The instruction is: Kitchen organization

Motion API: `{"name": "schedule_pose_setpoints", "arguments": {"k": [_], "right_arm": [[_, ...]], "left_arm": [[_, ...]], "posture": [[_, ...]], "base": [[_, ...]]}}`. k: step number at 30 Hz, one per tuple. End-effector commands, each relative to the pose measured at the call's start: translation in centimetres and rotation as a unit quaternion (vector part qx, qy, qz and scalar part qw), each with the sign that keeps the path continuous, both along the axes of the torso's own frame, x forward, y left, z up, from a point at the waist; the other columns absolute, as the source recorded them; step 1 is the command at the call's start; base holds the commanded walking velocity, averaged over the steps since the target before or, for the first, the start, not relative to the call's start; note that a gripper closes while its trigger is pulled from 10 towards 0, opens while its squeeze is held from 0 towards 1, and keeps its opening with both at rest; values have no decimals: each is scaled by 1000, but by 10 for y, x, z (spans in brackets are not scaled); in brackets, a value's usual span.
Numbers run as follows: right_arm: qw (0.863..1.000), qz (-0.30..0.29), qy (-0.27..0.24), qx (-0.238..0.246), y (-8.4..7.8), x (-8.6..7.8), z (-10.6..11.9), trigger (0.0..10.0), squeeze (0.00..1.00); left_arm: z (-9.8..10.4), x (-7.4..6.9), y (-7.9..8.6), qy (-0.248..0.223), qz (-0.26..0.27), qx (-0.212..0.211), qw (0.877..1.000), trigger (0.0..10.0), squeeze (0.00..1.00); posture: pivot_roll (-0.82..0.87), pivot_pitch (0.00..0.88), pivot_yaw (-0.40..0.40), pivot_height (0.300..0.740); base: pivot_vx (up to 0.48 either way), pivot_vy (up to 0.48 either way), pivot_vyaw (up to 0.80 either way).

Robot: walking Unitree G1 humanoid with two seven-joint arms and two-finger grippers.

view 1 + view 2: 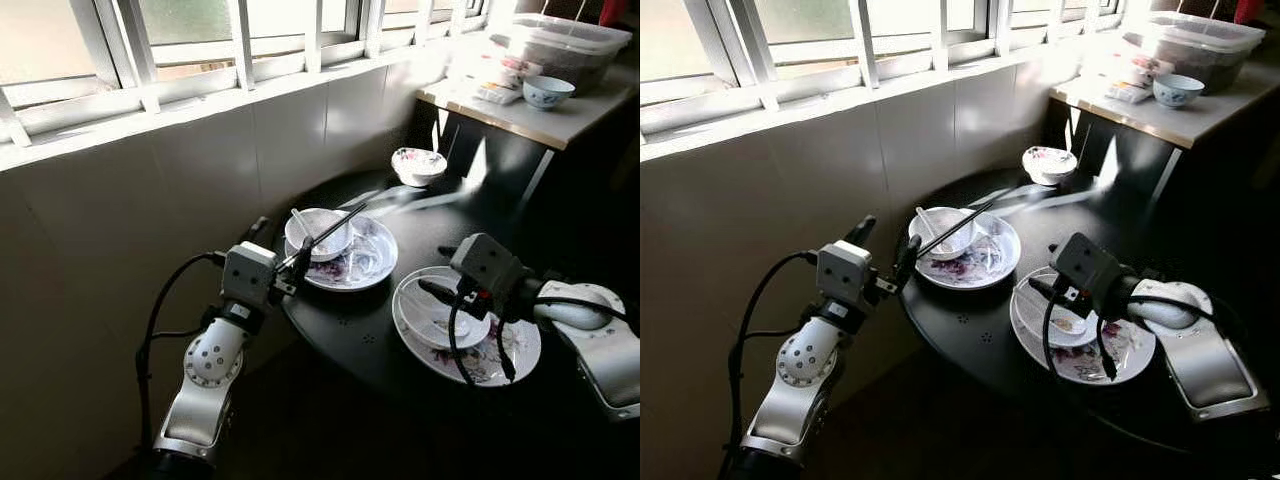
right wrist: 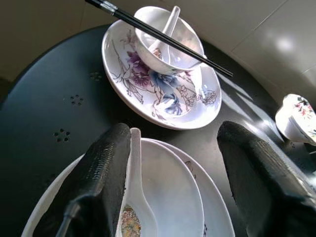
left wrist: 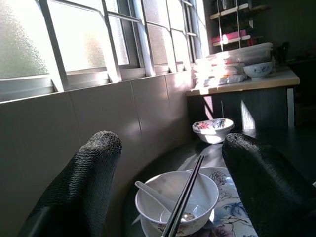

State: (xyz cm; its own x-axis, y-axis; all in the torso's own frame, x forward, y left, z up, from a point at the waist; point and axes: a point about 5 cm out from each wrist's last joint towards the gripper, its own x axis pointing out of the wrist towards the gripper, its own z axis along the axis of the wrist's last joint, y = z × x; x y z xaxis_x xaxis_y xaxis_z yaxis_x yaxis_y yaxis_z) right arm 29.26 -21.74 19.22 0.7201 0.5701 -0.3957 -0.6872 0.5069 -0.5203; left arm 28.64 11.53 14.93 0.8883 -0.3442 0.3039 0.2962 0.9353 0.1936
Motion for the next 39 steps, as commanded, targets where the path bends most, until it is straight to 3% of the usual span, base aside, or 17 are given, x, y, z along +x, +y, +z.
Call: {"name": "schedule_pose_setpoints", "arguments": {"k": [1,4,6,7,11,24,33,39], "right_arm": [[1000,18,14,5,0,-1,5,10000,0],[999,29,42,2,-3,-3,4,10000,0],[994,38,105,-15,-13,-8,-10,10000,0],[994,38,105,-15,-13,-8,-10,10000,0],[990,-28,140,-7,-29,4,-31,10000,0],[986,-21,166,17,-21,19,-58,10000,0],[984,-123,124,23,-38,43,-65,10000,0],[982,-124,138,34,-39,46,-71,10000,0]], "left_arm": [[-2,1,-1,5,0,4,1000,10000,0],[-2,2,-1,6,1,4,1000,10000,0],[-2,3,-1,5,2,5,1000,10000,0],[-2,3,-1,5,2,5,1000,10000,0],[0,4,0,1,5,5,1000,10000,0],[1,5,3,-1,9,11,1000,10000,0],[-2,3,4,2,13,16,1000,10000,0],[-2,3,3,3,12,17,1000,10000,0]], "posture": [[10,0,-27,740],[10,0,-27,740],[13,0,-30,740],[13,0,-30,740],[21,0,-32,740],[45,0,-33,740],[57,0,-37,740],[55,0,-35,740]], "base": [[0,0,0],[0,0,0],[0,0,0],[0,0,0],[0,0,0],[0,0,0],[0,0,0],[0,0,0]]}}
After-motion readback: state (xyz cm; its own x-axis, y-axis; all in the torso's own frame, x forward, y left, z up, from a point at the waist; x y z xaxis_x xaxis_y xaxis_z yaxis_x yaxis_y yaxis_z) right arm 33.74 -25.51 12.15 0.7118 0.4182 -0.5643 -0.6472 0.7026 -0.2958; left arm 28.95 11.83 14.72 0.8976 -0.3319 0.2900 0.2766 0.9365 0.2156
